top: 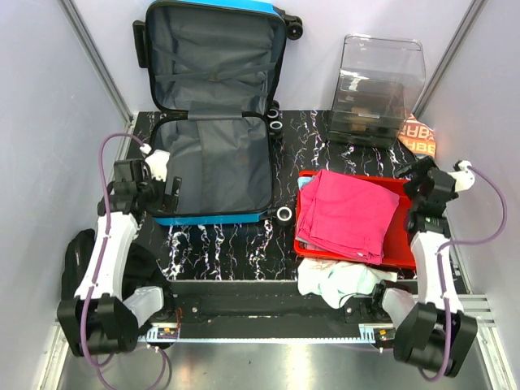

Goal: Open, take out, and arrange the luggage

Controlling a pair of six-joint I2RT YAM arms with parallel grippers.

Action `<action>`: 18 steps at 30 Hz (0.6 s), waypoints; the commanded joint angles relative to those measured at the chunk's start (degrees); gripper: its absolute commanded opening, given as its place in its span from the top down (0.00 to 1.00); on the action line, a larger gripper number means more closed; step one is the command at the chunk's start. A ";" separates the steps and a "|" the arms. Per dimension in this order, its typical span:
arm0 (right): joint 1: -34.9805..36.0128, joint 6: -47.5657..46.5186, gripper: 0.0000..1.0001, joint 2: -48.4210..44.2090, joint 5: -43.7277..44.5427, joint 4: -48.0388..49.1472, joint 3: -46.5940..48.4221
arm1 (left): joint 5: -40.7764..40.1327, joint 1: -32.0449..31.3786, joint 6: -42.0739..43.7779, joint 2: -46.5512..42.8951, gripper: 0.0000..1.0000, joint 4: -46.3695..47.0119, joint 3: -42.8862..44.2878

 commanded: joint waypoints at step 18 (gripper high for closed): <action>0.03 -0.22 0.00 -11.49 -0.91 5.16 -5.35 | 0.10 0.74 1.73 -13.77 0.01 11.39 -11.05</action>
